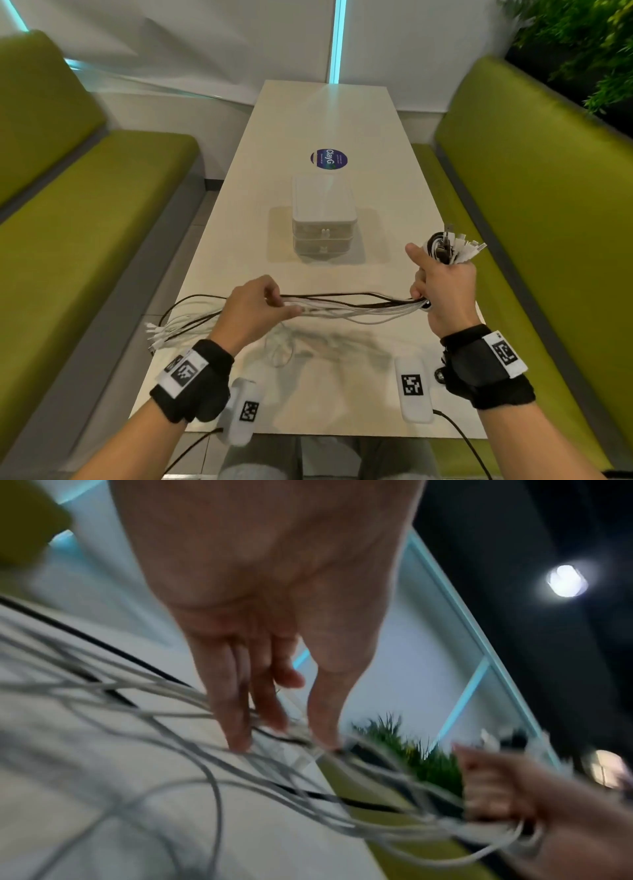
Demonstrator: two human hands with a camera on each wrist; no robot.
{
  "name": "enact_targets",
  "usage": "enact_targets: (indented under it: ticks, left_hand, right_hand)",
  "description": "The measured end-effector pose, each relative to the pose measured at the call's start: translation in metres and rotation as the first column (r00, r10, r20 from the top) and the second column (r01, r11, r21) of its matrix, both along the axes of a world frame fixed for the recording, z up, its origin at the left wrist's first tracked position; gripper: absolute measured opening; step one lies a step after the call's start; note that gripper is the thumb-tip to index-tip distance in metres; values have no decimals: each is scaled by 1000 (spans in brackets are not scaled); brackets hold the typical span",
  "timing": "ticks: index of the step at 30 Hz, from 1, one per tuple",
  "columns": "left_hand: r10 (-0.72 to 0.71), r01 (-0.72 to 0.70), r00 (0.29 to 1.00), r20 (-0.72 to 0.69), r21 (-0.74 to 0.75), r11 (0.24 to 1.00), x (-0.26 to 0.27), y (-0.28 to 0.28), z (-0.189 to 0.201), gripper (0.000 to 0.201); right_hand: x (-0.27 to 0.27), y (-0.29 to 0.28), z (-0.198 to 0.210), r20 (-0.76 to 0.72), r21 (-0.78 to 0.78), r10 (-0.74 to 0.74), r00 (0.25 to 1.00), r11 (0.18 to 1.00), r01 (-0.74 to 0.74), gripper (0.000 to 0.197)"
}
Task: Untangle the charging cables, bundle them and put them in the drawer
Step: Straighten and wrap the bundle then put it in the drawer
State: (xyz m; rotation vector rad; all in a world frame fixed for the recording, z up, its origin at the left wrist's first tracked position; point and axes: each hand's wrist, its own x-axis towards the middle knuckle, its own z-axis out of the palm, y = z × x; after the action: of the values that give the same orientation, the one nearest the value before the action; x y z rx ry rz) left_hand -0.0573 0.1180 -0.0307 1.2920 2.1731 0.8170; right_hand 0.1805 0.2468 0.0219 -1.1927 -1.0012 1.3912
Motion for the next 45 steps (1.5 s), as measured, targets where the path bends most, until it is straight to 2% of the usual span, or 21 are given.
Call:
enact_targets:
  ticks: [1, 2, 4, 6, 8, 12, 18, 21, 25, 30, 34, 36, 38, 42, 45]
  left_hand:
    - [-57, 57, 998, 36, 22, 998, 0, -4, -3, 28]
    - [-122, 122, 993, 8, 33, 992, 0, -8, -8, 23]
    - [-226, 234, 956, -186, 18, 972, 0, -14, -23, 31]
    - [-288, 312, 885, -367, 6, 950, -3, -14, -38, 45]
    - [-300, 334, 840, -452, -4, 942, -10, -13, -48, 47]
    - [-280, 284, 795, -538, -79, 956, -14, -8, -51, 41]
    - [-254, 226, 817, -518, -117, 967, -10, -2, -54, 15]
    - [-293, 269, 790, -538, -124, 955, -11, -2, -56, 22]
    - [-280, 328, 769, -574, -21, 944, -14, -5, -55, 21]
    - [-247, 313, 814, -525, 38, 949, -11, -7, -51, 28]
    - [-399, 432, 725, -561, -80, 898, -3, -9, -54, 27]
    - [-434, 438, 701, -565, -139, 888, -2, -8, -55, 35]
    - [-443, 433, 689, -573, -164, 886, -2, -5, -54, 29]
    - [-433, 442, 725, -535, -120, 889, -3, -1, -51, 24]
    - [-381, 424, 830, -408, 16, 906, -8, -3, -42, 12]
  right_hand:
    - [-1, -1, -1, 3, -1, -2, 1000, 1000, 2, 36]
    - [-2, -1, -2, 9, -1, -5, 1000, 1000, 5, 35]
    - [-3, 0, -2, 18, -2, -5, 1000, 1000, 5, 34]
    - [-2, 1, -2, 18, 3, 0, 1000, 1000, 0, 34]
    - [-3, 2, -2, 26, 6, 2, 1000, 1000, -2, 34]
    - [-4, 4, -5, 36, -5, -1, 999, 1000, 2, 35]
    - [-5, 1, -10, 43, -18, 0, 999, 1000, 1, 38]
    - [-5, 2, -10, 57, -20, -8, 998, 1000, 9, 38]
    - [-3, 8, -10, 80, -1, -23, 997, 1000, 23, 36]
    - [-4, 12, -11, 98, 7, -23, 995, 1000, 22, 32]
    - [-6, 12, -13, 108, 7, -22, 994, 1000, 21, 32]
    - [-7, 12, -14, 109, 7, -20, 994, 1000, 19, 33]
    - [-9, 12, -15, 116, 9, -14, 993, 1000, 13, 33]
    - [-10, 15, -15, 144, 20, -19, 989, 1000, 16, 32]
    - [-7, 18, -17, 206, 49, -35, 978, 999, 25, 32]
